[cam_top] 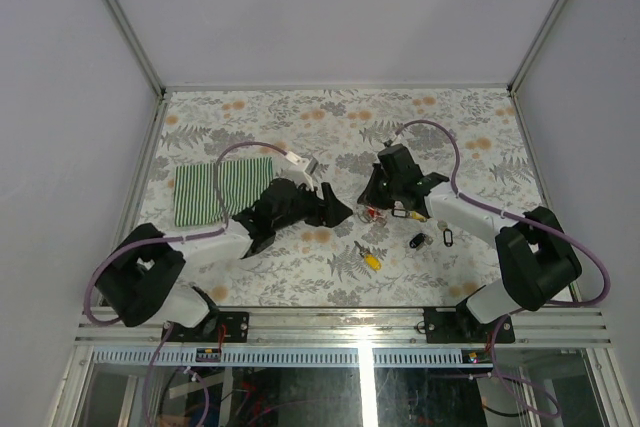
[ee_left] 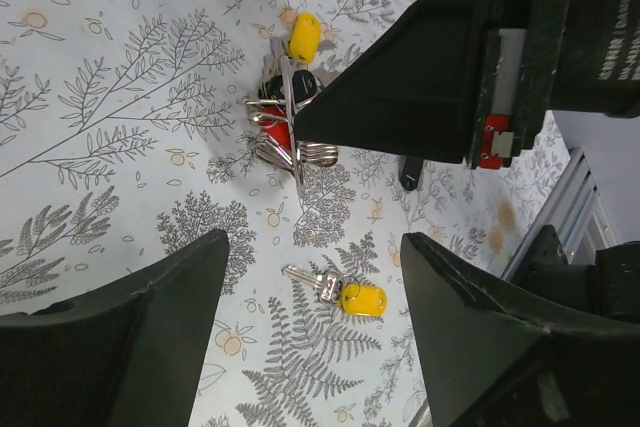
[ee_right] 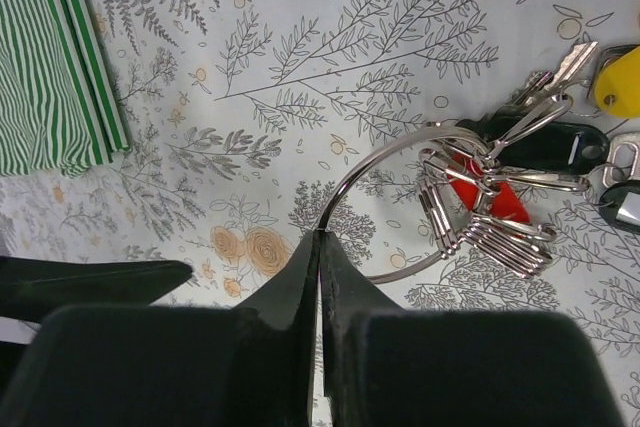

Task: Put the keys on the keyring

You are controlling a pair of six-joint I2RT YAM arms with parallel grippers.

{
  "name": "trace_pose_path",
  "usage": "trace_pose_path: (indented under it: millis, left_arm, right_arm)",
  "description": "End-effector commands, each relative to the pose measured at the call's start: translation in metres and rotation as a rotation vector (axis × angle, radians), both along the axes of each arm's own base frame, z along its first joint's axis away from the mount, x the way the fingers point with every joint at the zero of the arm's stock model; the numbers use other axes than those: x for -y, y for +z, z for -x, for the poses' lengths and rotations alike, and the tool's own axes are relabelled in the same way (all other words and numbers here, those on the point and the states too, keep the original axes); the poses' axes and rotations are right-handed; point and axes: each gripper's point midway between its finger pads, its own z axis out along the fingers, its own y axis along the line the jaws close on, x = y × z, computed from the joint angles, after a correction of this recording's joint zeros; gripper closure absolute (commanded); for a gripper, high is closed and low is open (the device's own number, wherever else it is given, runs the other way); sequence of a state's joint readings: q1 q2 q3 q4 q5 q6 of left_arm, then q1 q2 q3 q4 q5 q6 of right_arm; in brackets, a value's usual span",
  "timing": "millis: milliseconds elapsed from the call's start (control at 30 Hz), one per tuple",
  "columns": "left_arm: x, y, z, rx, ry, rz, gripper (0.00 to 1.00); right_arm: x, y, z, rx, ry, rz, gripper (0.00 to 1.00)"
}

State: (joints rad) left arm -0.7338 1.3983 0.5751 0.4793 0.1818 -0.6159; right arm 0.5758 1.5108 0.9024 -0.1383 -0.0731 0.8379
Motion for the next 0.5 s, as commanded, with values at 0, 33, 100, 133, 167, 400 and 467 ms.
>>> trace_pose_path:
  millis: [0,33,100,133,167,400,467]
  left_arm:
    - [0.02,0.017,-0.012,0.133,-0.042,0.032,0.29]
    - [0.022,0.014,-0.014,0.133,-0.045,0.024,0.29]
    - [0.027,0.009,-0.017,0.136,-0.05,0.002,0.3]
    - [0.029,0.005,-0.018,0.135,-0.05,-0.013,0.3]
    - [0.031,0.002,-0.021,0.137,-0.049,-0.027,0.32]
    - [0.045,-0.015,-0.035,0.117,-0.042,-0.069,0.44]
    - [0.038,-0.017,-0.035,0.115,-0.018,-0.082,0.46]
  right_arm:
    - [-0.01,0.024,-0.006,0.048,-0.014,-0.104,1.0]
    - [-0.011,0.024,-0.006,0.047,-0.015,-0.111,1.0]
    - [-0.011,0.024,-0.006,0.041,-0.017,-0.121,1.0]
    - [-0.011,0.024,-0.006,0.042,-0.019,-0.125,1.0]
    - [-0.011,0.025,-0.006,0.043,-0.019,-0.126,1.0]
    - [-0.009,0.027,-0.006,0.042,-0.017,-0.127,1.0]
    - [-0.001,0.026,-0.007,0.051,-0.035,-0.087,1.0]
